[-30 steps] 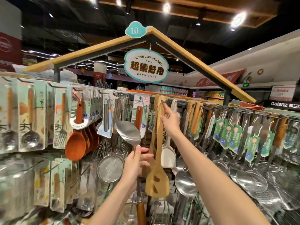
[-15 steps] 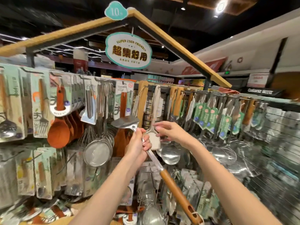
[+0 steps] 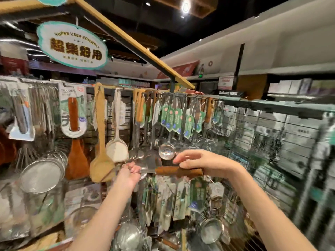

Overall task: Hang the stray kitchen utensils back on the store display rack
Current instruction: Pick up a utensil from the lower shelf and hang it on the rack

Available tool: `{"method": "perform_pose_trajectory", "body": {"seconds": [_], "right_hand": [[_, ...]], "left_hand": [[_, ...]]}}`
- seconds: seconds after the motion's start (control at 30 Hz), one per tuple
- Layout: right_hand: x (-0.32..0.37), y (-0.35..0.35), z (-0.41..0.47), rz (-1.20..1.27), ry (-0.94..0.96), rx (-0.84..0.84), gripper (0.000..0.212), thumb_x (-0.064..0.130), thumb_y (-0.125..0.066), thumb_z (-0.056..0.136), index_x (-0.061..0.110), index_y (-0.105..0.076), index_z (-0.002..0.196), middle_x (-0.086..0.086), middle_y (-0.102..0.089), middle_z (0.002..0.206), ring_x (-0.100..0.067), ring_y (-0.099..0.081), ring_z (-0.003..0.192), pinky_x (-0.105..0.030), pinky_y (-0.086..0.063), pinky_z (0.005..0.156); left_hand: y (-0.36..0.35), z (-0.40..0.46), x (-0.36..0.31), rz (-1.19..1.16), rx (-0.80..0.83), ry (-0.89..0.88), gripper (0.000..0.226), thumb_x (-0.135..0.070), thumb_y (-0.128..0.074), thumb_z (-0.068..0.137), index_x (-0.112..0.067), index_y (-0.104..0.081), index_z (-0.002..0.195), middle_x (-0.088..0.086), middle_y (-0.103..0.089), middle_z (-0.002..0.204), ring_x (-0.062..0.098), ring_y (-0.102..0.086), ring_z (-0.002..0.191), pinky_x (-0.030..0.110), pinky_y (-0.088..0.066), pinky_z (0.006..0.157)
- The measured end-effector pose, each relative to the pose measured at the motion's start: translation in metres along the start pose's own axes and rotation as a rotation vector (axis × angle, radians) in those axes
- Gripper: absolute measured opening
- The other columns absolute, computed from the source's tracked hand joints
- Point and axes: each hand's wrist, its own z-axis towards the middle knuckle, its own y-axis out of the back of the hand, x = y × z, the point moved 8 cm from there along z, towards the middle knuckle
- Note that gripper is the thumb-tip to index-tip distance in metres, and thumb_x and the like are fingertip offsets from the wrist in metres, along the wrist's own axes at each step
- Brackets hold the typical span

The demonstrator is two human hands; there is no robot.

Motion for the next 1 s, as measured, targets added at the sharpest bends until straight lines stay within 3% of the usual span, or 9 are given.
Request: {"method": "perform_pose_trajectory", "body": {"seconds": [0.13, 0.23, 0.37, 0.5, 0.63, 0.7, 0.77, 0.87, 1.0], "right_hand": [[0.016, 0.022, -0.003, -0.051, 0.049, 0.035, 0.035, 0.032, -0.067, 0.083, 0.010, -0.064, 0.110, -0.014, -0.068, 0.104, -0.024, -0.064, 0.086, -0.025, -0.052, 0.073], [0.035, 0.049, 0.007, -0.128, 0.213, -0.108, 0.022, 0.019, -0.071, 0.082, 0.019, -0.066, 0.103, -0.008, -0.070, 0.104, -0.021, -0.068, 0.089, -0.024, -0.054, 0.081], [0.071, 0.074, 0.028, -0.209, 0.450, -0.387, 0.024, 0.016, -0.066, 0.086, 0.018, -0.061, 0.109, 0.003, -0.068, 0.098, -0.014, -0.067, 0.079, -0.023, -0.054, 0.077], [0.093, 0.093, 0.053, -0.174, 0.520, -0.506, 0.024, 0.022, -0.061, 0.090, 0.028, -0.052, 0.111, 0.007, -0.064, 0.103, 0.006, -0.063, 0.082, -0.009, -0.047, 0.064], [0.107, 0.109, 0.079, -0.187, 0.540, -0.569, 0.017, 0.023, -0.060, 0.090, 0.030, -0.050, 0.101, 0.011, -0.063, 0.090, 0.004, -0.057, 0.070, -0.011, -0.040, 0.058], [0.110, 0.114, 0.091, -0.178, 0.542, -0.590, 0.021, 0.023, -0.061, 0.090, 0.025, -0.052, 0.108, 0.009, -0.064, 0.094, -0.002, -0.060, 0.077, -0.019, -0.045, 0.066], [0.110, 0.119, 0.102, -0.183, 0.533, -0.623, 0.031, 0.023, -0.062, 0.089, 0.017, -0.053, 0.119, 0.003, -0.066, 0.102, -0.010, -0.061, 0.084, -0.027, -0.048, 0.074], [0.111, 0.123, 0.115, -0.232, 0.543, -0.679, 0.039, 0.025, -0.063, 0.089, 0.021, -0.049, 0.126, 0.006, -0.063, 0.101, -0.006, -0.059, 0.081, -0.024, -0.044, 0.071], [0.115, 0.127, 0.128, -0.276, 0.567, -0.727, 0.039, 0.024, -0.063, 0.089, 0.029, -0.046, 0.123, 0.014, -0.055, 0.077, 0.011, -0.050, 0.050, -0.013, -0.033, 0.049]], "left_hand": [[0.011, -0.004, 0.015, 0.112, -0.062, -0.016, 0.033, -0.006, -0.032, 0.099, -0.010, -0.039, 0.067, 0.001, -0.038, 0.059, 0.011, -0.039, 0.023, 0.019, -0.038, 0.038], [0.011, 0.001, 0.032, 0.365, -0.073, 0.008, 0.019, -0.015, -0.052, 0.094, -0.027, -0.058, 0.081, -0.013, -0.055, 0.072, -0.017, -0.057, 0.062, 0.000, -0.037, 0.074], [-0.016, 0.012, 0.067, 0.033, -0.089, 0.205, 0.021, -0.014, -0.036, 0.101, 0.001, -0.050, 0.103, 0.016, -0.056, 0.087, 0.018, -0.057, 0.075, 0.028, -0.053, 0.078], [-0.029, 0.003, 0.094, 0.328, 0.022, 0.327, 0.045, -0.034, -0.040, 0.096, 0.008, -0.058, 0.097, 0.024, -0.069, 0.085, 0.030, -0.061, 0.083, 0.034, -0.058, 0.069], [-0.032, 0.011, 0.057, 0.883, -0.090, -0.076, 0.044, -0.043, -0.045, 0.094, -0.004, -0.061, 0.079, 0.005, -0.065, 0.067, 0.014, -0.060, 0.057, 0.021, -0.046, 0.042], [-0.059, 0.009, 0.029, 1.067, -0.067, -0.422, 0.028, -0.034, -0.052, 0.093, -0.012, -0.055, 0.076, -0.001, -0.056, 0.067, 0.013, -0.052, 0.060, 0.018, -0.039, 0.049], [-0.088, 0.001, 0.010, 1.211, -0.042, -0.688, 0.010, -0.024, -0.060, 0.089, -0.016, -0.057, 0.093, -0.001, -0.058, 0.087, 0.015, -0.056, 0.082, 0.021, -0.046, 0.068], [-0.122, 0.002, 0.002, 1.329, 0.008, -0.795, 0.039, -0.017, -0.064, 0.087, -0.022, -0.051, 0.124, -0.008, -0.055, 0.112, 0.009, -0.053, 0.105, 0.028, -0.044, 0.095], [-0.144, 0.011, -0.003, 1.378, -0.057, -0.845, 0.038, -0.016, -0.061, 0.089, -0.022, -0.051, 0.124, -0.007, -0.060, 0.103, 0.008, -0.058, 0.090, 0.025, -0.047, 0.080]]}}
